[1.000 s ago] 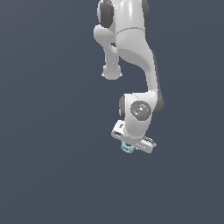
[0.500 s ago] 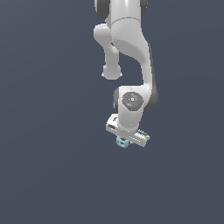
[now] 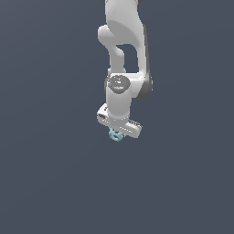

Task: Pick up the object and move it to a goal position.

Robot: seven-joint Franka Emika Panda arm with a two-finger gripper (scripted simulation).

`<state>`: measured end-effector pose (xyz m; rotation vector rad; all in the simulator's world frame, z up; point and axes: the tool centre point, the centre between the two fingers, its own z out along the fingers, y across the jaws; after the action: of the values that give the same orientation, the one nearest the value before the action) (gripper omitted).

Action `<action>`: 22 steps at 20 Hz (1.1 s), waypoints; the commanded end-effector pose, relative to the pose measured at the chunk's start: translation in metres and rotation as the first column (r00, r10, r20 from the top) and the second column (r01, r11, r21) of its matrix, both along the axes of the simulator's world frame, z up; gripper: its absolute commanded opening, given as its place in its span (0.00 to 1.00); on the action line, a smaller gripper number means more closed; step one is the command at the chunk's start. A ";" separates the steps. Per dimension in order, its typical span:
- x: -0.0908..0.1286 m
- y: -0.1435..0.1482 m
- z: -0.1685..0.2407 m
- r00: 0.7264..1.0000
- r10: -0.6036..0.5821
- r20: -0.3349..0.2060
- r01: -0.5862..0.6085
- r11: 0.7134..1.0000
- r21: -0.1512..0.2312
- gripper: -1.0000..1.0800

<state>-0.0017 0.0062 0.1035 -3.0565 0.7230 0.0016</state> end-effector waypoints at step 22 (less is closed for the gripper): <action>-0.119 -0.150 0.109 1.000 0.000 0.001 0.000 1.000 0.001 0.00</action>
<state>-0.1170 -0.1386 0.2085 -3.0542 0.7254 -0.0002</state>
